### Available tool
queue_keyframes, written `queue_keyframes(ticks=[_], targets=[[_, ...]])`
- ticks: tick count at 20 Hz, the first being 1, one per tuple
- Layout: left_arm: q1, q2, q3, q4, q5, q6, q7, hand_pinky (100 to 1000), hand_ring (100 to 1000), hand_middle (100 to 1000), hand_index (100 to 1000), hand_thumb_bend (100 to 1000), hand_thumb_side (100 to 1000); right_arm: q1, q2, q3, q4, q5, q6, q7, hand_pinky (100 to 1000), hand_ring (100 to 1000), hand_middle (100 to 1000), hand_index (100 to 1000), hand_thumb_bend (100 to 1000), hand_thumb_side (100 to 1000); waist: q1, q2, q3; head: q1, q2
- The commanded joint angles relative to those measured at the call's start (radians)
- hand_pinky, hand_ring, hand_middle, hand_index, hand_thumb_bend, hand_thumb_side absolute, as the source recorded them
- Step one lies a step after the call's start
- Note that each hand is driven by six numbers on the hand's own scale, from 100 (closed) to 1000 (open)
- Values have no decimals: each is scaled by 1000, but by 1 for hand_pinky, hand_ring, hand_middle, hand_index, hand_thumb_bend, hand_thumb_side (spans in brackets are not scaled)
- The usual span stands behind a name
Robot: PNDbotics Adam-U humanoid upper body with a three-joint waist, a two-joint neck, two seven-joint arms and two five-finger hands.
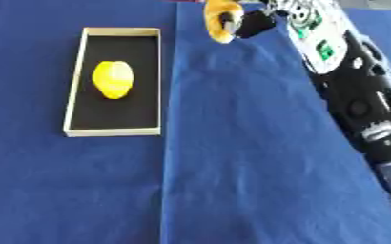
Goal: Pick up objects on the table and place them in the box.
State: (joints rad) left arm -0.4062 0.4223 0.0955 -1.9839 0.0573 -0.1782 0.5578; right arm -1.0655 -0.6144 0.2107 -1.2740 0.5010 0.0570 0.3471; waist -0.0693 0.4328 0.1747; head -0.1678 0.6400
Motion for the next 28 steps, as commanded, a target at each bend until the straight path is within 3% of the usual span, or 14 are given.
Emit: queue_keyframes(ticks=[1, 7, 15, 16, 17, 24, 25, 28], targets=[[-11, 17, 1, -16, 0, 1, -2, 809, 857, 765, 786, 619, 705, -31, -29, 25, -105, -35, 18, 24, 870, 828, 617, 625, 100, 163, 5, -32, 1, -2, 1], [-19, 13, -2, -16, 2, 0, -5, 809, 857, 765, 785, 619, 705, -68, 50, 96, -113, -25, 26, 87, 868, 827, 622, 627, 100, 169, 3, -34, 13, -14, -1], [-33, 7, -7, -16, 5, -4, -11, 809, 857, 765, 785, 620, 706, -112, 198, 115, 73, 71, -2, 57, 867, 831, 634, 640, 100, 186, 3, -31, 30, -41, -12], [-34, 6, -7, -16, 6, -4, -11, 809, 857, 765, 785, 620, 706, -114, 211, 111, 103, 88, -6, 46, 866, 831, 635, 642, 100, 105, 3, -30, 32, -43, -14], [-34, 5, -7, -16, 7, -4, -12, 809, 857, 765, 785, 620, 705, -114, 221, 107, 133, 104, -12, 34, 866, 832, 637, 643, 100, 191, 2, -29, 33, -44, -15], [-34, 3, -8, -16, 10, -3, -14, 809, 858, 765, 784, 620, 706, -112, 255, 100, 226, 158, -58, -11, 869, 856, 695, 708, 100, 251, 3, -25, 34, -45, -14], [-34, 3, -8, -16, 10, -2, -14, 809, 858, 765, 784, 620, 706, -112, 255, 103, 224, 161, -68, -10, 876, 880, 763, 790, 211, 300, 3, -24, 33, -44, -13], [-34, 3, -9, -16, 10, -1, -15, 809, 858, 765, 785, 621, 706, -111, 251, 115, 201, 178, -108, 11, 895, 926, 848, 895, 353, 352, 4, -26, 30, -42, -12]])
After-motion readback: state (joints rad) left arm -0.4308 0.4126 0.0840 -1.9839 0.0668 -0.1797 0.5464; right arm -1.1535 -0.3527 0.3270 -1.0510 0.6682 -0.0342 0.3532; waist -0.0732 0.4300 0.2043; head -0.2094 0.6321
